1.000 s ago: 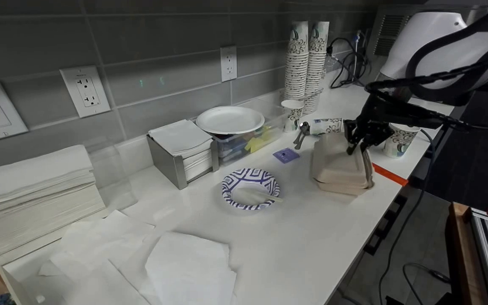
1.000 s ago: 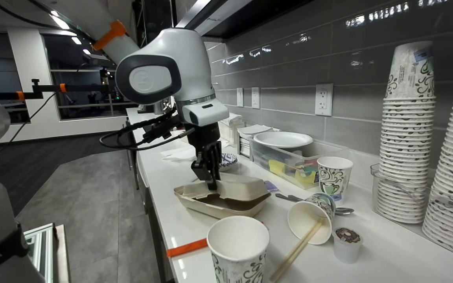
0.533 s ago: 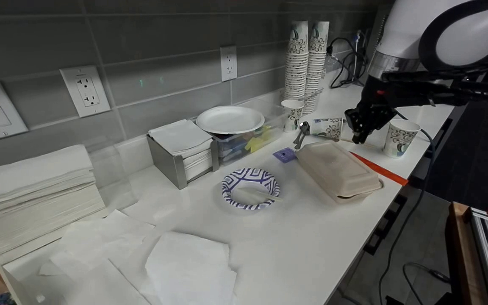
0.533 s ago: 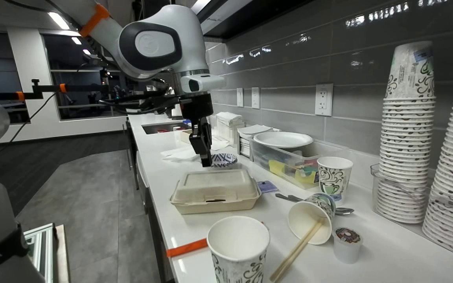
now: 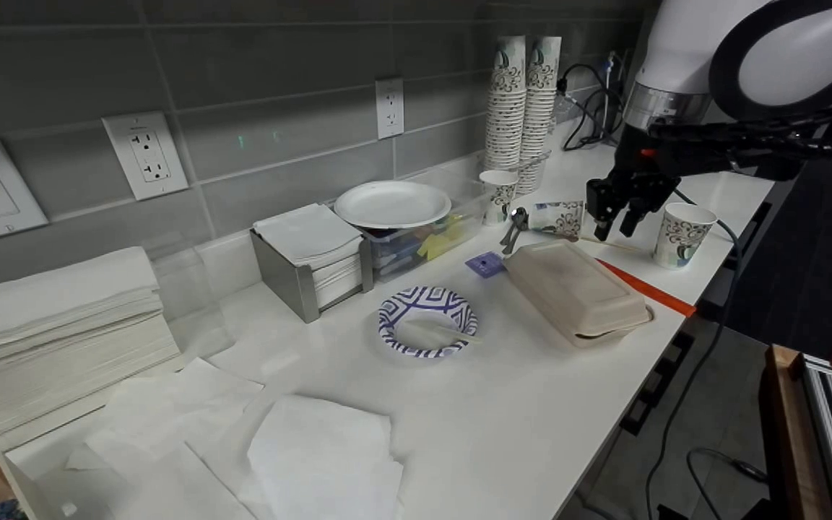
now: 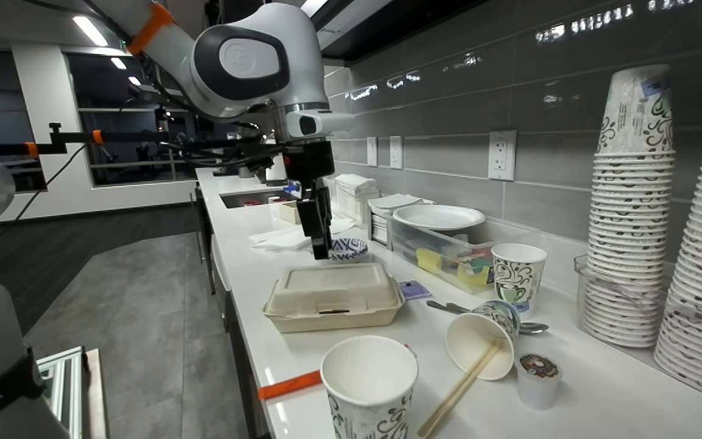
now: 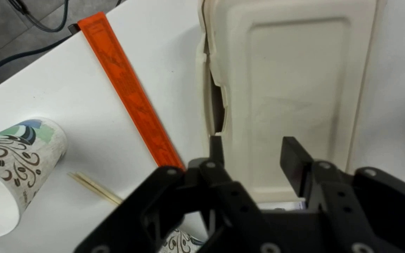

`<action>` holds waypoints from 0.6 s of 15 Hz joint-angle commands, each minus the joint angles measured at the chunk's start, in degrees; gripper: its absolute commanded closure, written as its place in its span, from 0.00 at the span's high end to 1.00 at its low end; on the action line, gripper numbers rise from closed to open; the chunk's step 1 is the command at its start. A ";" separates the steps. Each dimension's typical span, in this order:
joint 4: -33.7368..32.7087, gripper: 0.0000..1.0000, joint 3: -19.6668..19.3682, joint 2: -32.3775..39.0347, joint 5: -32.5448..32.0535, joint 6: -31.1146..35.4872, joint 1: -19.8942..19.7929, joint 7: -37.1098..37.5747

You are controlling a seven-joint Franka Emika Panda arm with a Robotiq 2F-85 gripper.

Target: Open the carton box

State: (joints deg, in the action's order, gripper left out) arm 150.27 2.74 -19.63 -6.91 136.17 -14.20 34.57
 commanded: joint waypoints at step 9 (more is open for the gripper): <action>5.12 0.33 -8.34 8.23 19.79 13.67 4.00 -6.12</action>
State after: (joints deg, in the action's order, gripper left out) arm 153.56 -3.07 -13.24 3.98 144.18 -13.11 33.01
